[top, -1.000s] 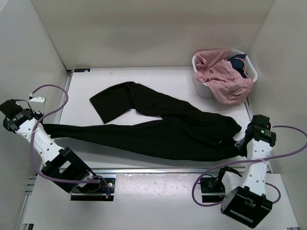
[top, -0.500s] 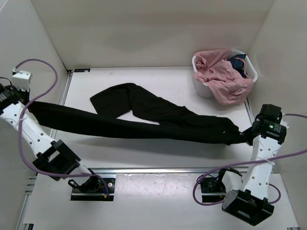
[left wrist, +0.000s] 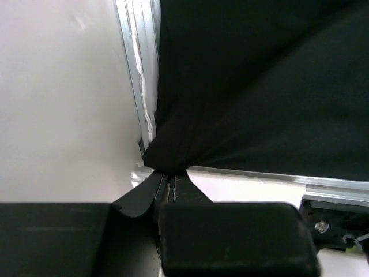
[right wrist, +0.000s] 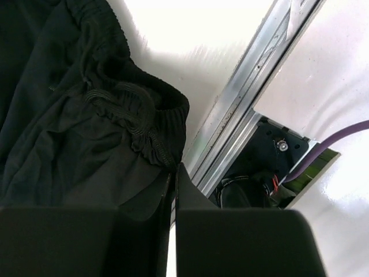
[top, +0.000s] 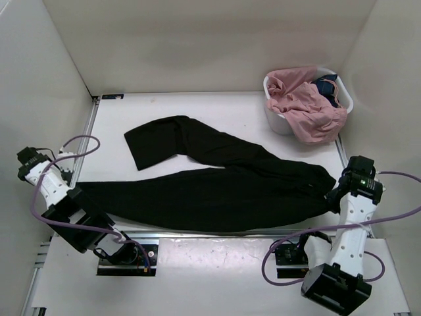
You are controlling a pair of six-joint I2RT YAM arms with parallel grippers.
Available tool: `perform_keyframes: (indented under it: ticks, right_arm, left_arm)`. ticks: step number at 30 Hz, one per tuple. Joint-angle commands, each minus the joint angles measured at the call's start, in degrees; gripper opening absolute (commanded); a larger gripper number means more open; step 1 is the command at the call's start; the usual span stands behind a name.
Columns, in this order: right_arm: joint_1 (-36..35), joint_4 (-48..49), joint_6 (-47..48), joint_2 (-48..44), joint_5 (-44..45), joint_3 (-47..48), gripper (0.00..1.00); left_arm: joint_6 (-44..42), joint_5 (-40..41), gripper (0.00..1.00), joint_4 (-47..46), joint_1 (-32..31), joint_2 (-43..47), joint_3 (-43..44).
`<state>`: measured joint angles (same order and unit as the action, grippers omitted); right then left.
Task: Fold and stack the trousers
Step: Flatten the trousers out
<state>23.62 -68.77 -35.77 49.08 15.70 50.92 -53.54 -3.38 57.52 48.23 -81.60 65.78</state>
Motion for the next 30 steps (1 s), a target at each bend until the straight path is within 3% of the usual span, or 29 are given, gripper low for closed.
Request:
perform_keyframes:
  ticks: [1, 6, 9, 12, 17, 19, 23, 30]
  right_arm:
    - [0.3, -2.3, -1.2, -3.5, -0.5, -1.4, 0.0]
    - [0.3, 1.0, -2.5, -4.9, -2.5, -5.6, 0.0]
    - [0.3, 7.2, -3.0, 1.9, -5.1, -2.2, 0.0]
    - [0.3, 12.9, -3.5, 10.2, -7.9, 5.7, 0.0]
    - [0.3, 11.2, -2.9, 18.9, -8.5, 22.8, 0.0]
    - [0.3, 10.7, -2.3, 19.6, -8.0, 25.6, 0.0]
    - [0.3, 9.1, -2.3, 16.4, -8.0, 23.5, 0.0]
    - [0.3, 3.9, -1.6, 6.7, -3.2, 9.7, 0.0]
  left_arm:
    - [-2.0, 5.8, 0.14, -2.1, 0.9, 3.8, -5.6]
    - [-3.0, 6.2, 0.14, -5.3, 3.2, 2.2, -11.4]
    - [0.9, 4.8, 0.14, -4.7, 0.5, -4.2, -2.7]
    - [6.8, 1.2, 0.14, -0.9, -3.0, -11.4, 12.4]
    - [12.5, -2.2, 0.14, 7.7, -6.0, -20.7, 38.8]
    - [11.9, -1.6, 0.14, 8.3, -6.0, -21.2, 41.0]
    - [9.3, 0.3, 0.14, 8.3, -6.0, -18.5, 34.4]
    - [3.9, 8.4, 0.14, 2.8, -5.3, -11.0, 11.0]
